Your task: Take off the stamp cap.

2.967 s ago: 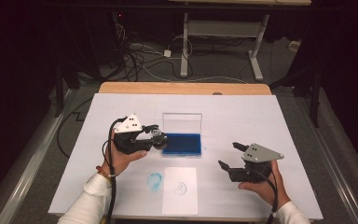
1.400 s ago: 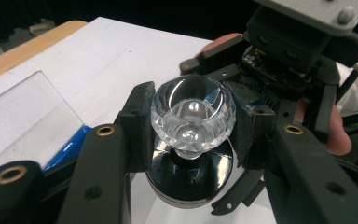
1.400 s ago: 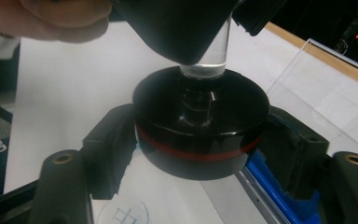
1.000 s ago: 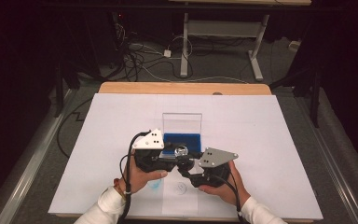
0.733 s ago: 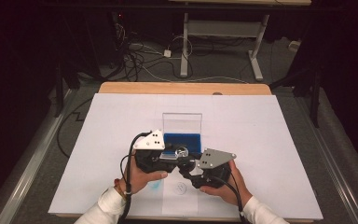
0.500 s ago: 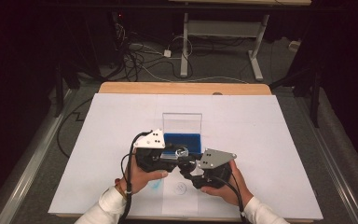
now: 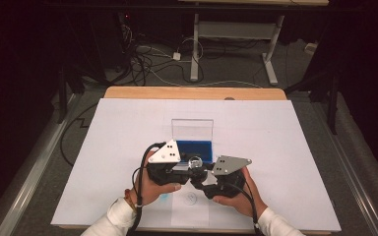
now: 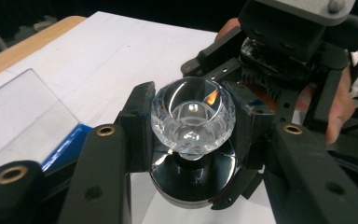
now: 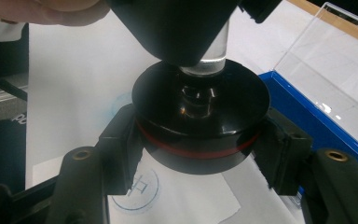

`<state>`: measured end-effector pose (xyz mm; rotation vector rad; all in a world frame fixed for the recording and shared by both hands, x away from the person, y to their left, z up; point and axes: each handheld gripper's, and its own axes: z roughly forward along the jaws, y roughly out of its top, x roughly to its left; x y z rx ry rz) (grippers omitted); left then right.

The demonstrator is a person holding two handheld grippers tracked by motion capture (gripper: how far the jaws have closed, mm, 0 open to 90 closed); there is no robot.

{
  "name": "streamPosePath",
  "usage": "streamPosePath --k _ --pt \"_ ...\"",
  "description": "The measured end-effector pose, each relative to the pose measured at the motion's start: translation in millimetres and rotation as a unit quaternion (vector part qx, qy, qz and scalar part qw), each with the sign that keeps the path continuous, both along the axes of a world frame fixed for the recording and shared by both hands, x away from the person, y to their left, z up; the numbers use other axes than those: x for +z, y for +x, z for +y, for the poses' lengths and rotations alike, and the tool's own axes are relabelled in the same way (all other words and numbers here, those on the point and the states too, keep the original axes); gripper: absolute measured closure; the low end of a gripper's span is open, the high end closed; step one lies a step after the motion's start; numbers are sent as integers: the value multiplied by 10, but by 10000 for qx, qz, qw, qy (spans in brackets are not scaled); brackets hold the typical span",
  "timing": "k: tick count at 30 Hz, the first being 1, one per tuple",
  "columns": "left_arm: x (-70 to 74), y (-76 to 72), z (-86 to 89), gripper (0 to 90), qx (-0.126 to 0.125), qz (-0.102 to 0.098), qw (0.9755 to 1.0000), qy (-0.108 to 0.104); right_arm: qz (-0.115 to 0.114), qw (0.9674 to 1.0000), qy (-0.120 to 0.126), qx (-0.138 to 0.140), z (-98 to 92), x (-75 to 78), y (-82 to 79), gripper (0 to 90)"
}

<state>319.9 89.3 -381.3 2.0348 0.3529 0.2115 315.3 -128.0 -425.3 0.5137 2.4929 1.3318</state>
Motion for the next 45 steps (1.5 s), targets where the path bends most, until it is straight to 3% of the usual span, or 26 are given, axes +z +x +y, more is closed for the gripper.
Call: streamPosePath --k 5,9,11,14,16,17,18,19,21,23,25,35,45 --pt "-6 -22 -5 546 40 -87 9999 31 143 9998 117 -3 -2 -22 11 387" --pt "6 -50 -9 546 113 -174 9998 64 134 9998 136 -9 -9 -24 14 386" --pt "-1 -3 33 546 110 31 9999 -83 -17 10000 53 -62 -20 -5 3 387" --pt "-22 47 68 546 70 186 9996 -190 -136 9998 -65 -102 -25 17 -16 389" --pt "-28 47 57 546 22 172 9997 -151 -192 9996 -176 -129 2 11 -34 389" --pt "-24 52 69 547 72 208 9993 -296 -179 9996 -179 -108 8 5 -38 389" --pt "1 62 92 547 234 122 9991 -323 -265 9990 -354 -20 44 -13 -66 391" --pt "27 88 134 547 216 132 9989 -390 -327 9971 -613 302 168 -91 -190 390" --pt "56 101 199 547 243 122 9987 -436 -288 9976 -561 275 200 -110 -203 390" --pt "72 87 240 547 244 114 9985 -467 -447 9964 -693 202 194 -91 -157 389" --pt "80 79 246 547 256 76 9989 -386 -330 9976 -611 78 125 -75 -98 389" --pt "107 85 325 546 325 11 9991 -273 -384 9975 -568 -172 -160 7 -75 387" --pt "104 79 325 546 319 -83 9995 6 -632 9948 -620 -505 -359 113 -113 386"
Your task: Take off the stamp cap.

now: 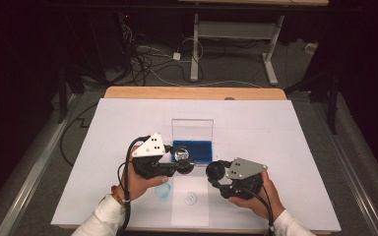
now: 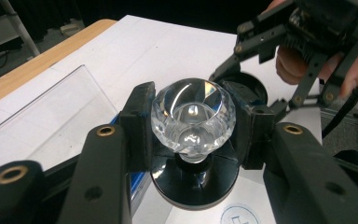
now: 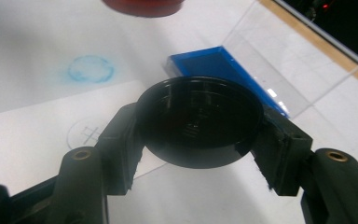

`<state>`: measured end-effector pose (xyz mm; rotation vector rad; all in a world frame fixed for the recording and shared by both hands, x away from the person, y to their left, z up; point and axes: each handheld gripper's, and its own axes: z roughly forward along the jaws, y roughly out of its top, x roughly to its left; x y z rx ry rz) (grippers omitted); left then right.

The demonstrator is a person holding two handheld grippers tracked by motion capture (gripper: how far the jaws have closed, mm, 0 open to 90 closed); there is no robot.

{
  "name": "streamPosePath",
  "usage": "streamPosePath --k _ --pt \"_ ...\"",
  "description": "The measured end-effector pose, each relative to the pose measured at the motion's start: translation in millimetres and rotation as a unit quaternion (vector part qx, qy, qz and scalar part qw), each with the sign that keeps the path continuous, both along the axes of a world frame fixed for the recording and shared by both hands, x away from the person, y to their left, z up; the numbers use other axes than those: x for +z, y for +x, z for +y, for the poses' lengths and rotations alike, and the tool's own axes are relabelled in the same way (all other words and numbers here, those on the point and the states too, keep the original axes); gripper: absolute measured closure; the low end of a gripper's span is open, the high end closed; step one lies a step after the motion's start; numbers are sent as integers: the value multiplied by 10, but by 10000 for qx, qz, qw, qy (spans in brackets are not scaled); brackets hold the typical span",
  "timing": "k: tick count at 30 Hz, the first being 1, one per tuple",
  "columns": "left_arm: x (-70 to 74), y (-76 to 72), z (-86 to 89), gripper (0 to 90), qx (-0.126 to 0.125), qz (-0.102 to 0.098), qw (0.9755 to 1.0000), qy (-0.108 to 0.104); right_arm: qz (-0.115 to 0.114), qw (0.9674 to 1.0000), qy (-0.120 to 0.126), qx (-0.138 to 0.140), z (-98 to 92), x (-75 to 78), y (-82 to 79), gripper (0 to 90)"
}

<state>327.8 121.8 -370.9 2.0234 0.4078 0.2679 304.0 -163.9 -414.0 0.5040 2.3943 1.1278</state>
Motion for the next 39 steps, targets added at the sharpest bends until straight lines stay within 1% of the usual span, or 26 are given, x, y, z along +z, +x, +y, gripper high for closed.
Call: streamPosePath --k 1,3,5,7,9,10,12,14,16,18,21,24,26,27,30,34,36,39 --pt "0 2 3 546 22 -29 10000 56 -6 10000 16 -26 -16 11 -1 386" --pt "-7 9 13 546 30 -22 10000 69 -20 10000 28 -75 -50 20 -4 386" --pt "-17 18 18 546 51 -27 9998 178 -33 9999 39 -145 -90 19 -6 385" --pt "-25 26 31 546 46 -5 9998 193 -27 9998 54 -200 -127 17 -6 386" --pt "-21 29 43 546 107 -64 9995 277 -46 9997 50 -242 -156 20 -10 386" --pt "-19 36 56 546 121 -48 9996 261 -44 9996 63 -257 -169 21 -13 386" --pt "-14 42 77 546 175 -82 9993 321 -60 9996 44 -279 -192 18 -22 386" --pt "-9 51 108 546 185 -65 9994 291 -49 9995 39 -319 -221 12 -35 385" --pt "1 52 131 546 223 -101 9991 336 -66 9993 25 -354 -260 11 -48 385" --pt "11 59 161 546 230 -93 9992 309 -74 9989 34 -463 -308 13 -60 385" --pt "30 64 198 546 303 -141 9989 329 -70 9983 90 -570 -384 22 -49 386" --pt "40 78 239 546 365 -148 9988 283 -81 9977 148 -651 -434 36 -26 385" --pt "34 93 263 546 398 -180 9985 318 -92 9974 145 -698 -453 32 -15 385" --pt "27 105 275 546 426 -183 9983 357 -91 9973 142 -715 -463 28 -7 385" --pt "6 133 311 546 498 -166 9979 377 -76 9968 164 -774 -490 20 12 385" --pt "-3 156 344 546 555 -136 9976 391 -10 9968 229 -761 -494 9 38 385" --pt "-3 162 354 546 569 -132 9976 369 -1 9972 177 -729 -474 -8 42 385" --pt "-1 167 364 546 611 -144 9973 389 31 9976 181 -673 -440 -29 43 385"
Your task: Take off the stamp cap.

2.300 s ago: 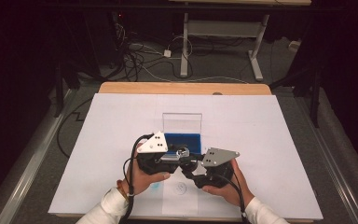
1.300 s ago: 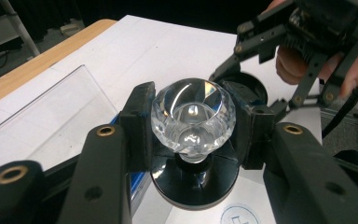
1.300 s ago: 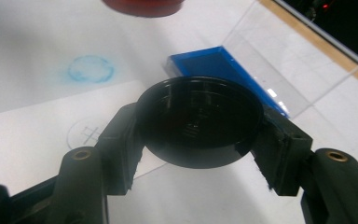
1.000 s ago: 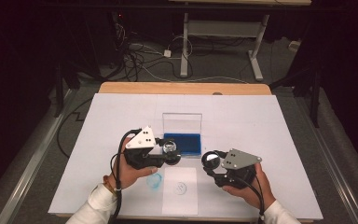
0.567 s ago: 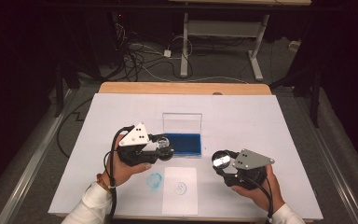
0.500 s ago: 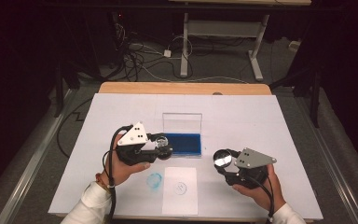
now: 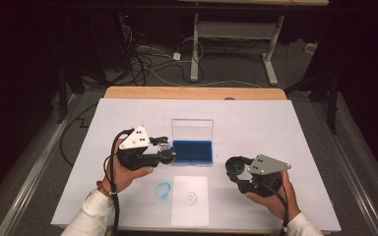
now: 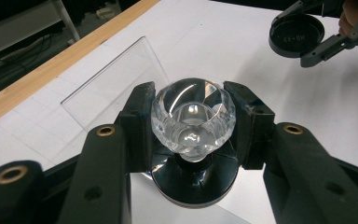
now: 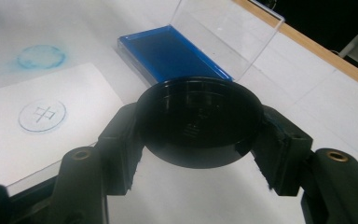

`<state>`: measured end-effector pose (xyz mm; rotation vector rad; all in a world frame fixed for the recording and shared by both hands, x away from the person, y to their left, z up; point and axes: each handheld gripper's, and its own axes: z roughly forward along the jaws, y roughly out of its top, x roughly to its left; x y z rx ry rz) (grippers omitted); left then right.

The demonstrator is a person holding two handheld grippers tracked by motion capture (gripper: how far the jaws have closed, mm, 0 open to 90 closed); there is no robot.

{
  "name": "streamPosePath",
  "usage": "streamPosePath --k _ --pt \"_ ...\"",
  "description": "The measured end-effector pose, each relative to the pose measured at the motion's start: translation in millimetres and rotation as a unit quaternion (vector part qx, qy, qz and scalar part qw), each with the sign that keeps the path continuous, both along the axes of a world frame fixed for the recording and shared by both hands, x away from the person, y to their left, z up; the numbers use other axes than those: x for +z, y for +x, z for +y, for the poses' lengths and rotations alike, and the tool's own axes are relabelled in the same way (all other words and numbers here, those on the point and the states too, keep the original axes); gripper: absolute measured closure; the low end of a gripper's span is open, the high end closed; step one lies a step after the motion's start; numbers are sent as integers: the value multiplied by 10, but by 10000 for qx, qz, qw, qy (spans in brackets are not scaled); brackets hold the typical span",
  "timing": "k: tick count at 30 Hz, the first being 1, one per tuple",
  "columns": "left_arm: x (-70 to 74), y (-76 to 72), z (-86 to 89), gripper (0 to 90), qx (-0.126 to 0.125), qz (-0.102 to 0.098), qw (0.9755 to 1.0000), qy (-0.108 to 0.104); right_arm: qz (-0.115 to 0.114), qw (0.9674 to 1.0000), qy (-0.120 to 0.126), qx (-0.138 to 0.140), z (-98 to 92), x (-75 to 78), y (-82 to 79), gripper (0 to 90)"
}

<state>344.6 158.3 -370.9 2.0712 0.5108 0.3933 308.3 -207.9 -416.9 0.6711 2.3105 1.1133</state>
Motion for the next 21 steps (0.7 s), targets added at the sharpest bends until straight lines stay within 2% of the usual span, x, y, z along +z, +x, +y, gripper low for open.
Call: streamPosePath --k 21 --pt "-17 22 -36 545 34 -2 10000 25 140 9998 -81 126 97 -105 25 385"
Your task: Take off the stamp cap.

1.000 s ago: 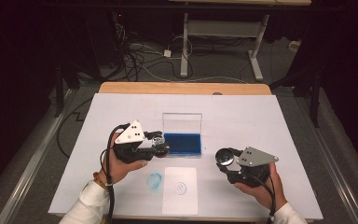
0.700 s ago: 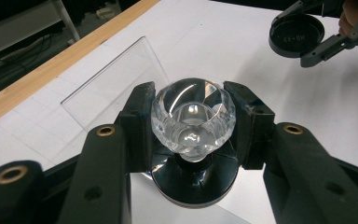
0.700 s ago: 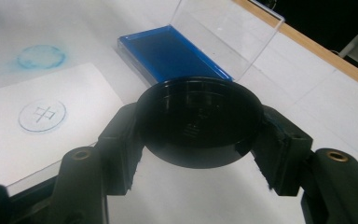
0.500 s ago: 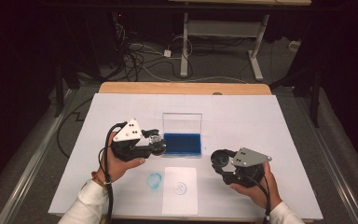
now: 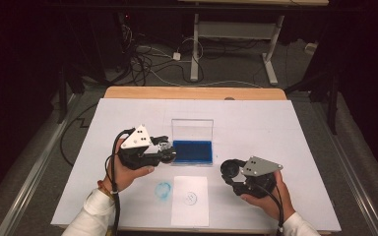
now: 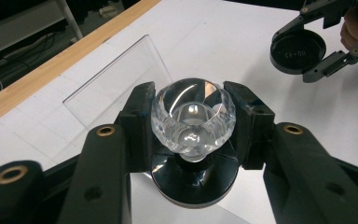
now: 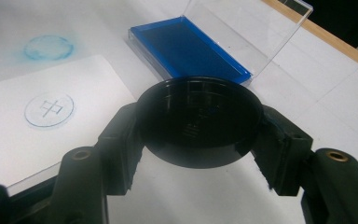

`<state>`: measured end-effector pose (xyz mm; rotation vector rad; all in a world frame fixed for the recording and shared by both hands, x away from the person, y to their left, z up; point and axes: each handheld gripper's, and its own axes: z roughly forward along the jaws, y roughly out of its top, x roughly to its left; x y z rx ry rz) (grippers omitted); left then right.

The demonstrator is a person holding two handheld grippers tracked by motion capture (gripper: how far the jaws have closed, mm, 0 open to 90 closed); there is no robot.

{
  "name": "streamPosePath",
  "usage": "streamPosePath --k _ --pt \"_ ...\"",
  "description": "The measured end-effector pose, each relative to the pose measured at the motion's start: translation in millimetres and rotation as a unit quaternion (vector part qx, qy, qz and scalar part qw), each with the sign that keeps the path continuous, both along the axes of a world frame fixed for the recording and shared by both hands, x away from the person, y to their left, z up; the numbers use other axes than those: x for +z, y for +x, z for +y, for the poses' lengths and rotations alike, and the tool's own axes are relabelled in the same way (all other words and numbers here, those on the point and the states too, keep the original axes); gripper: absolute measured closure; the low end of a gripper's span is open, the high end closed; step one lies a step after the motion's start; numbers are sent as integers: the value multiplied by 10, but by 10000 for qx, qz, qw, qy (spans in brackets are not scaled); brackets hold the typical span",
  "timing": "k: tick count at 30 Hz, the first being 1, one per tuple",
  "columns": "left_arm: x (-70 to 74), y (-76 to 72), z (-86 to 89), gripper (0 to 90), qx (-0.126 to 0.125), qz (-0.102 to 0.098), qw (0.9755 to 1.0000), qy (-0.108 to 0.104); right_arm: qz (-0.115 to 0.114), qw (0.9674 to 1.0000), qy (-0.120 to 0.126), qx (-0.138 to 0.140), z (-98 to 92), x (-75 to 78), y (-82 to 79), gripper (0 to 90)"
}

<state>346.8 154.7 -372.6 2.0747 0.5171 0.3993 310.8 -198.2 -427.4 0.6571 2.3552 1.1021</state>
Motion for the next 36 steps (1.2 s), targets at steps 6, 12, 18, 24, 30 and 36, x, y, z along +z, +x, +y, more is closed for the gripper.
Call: streamPosePath --k 6,12,18,24,30,36 --pt "-11 13 -65 546 -42 10 10000 32 51 10000 -14 8 5 -20 13 384" --pt "-19 49 -141 545 -69 7 10000 61 68 10000 -48 28 15 -34 18 385" --pt "-18 91 -220 546 -105 -7 9999 70 76 10000 -42 9 11 -35 18 384" --pt "-14 147 -292 545 -139 14 9999 58 58 10000 -19 15 0 -21 11 385" --pt "-23 223 -359 545 -153 62 9998 88 40 10000 2 24 -9 -4 13 385" --pt "0 298 -376 545 -139 98 9998 91 68 10000 35 -10 -60 -4 10 385"
